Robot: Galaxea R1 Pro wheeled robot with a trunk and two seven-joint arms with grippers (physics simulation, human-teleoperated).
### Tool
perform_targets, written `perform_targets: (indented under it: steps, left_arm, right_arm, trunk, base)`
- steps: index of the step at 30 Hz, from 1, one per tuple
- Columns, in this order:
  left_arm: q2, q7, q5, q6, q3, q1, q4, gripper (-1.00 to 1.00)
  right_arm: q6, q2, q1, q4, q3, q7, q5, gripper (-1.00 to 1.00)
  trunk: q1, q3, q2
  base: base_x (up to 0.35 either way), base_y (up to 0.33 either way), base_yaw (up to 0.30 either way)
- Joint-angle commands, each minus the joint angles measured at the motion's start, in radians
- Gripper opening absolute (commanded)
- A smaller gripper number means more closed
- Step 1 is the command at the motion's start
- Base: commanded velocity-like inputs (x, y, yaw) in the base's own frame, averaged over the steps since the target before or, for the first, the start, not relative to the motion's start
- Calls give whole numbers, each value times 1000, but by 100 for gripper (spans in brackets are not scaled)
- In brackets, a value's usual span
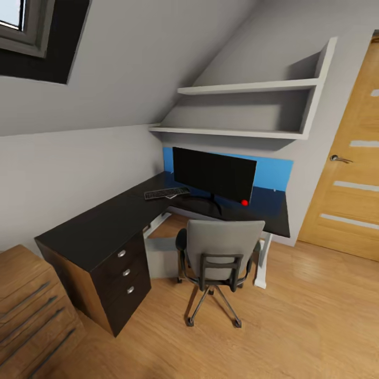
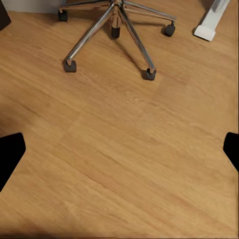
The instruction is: In the bedroom, organize the workspace by keeping the computer under the desk, ensuring the monitor is on the desk, placing the keyboard on the desk next to the monitor, placing the mouse on the desk next to the keyboard, moving the folder from the swivel chair onto the desk next to the mouse, stacking the notebook on top of the folder with the pen on top of the notebook, and positioning the swivel chair next to the desk.
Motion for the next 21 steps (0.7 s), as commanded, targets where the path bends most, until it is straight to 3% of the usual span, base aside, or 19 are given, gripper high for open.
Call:
perform_targets:
  steps: [1, 13, 21]
  left_arm:
    - [0, 1, 8, -2, -3, 0, 0, 100]
    - [0, 0, 10, -2, -2, 0, 0, 100]
    - [-1, 0, 10, -1, -1, 0, 0, 100]
  right_arm:
    - [-2, 0, -1, 1, -1, -9, 10, 100]
    - [-1, 6, -1, 4, 4, -9, 15, 100]
    - [-3, 5, -1, 3, 6, -10, 16, 100]
  trunk:
    - [0, -1, -1]
    - [0, -2, -1]
    - [0, -2, -1]
  base:
    - [-124, 0, -300]
    - [-273, 0, -300]
    - [-56, 0, -300]
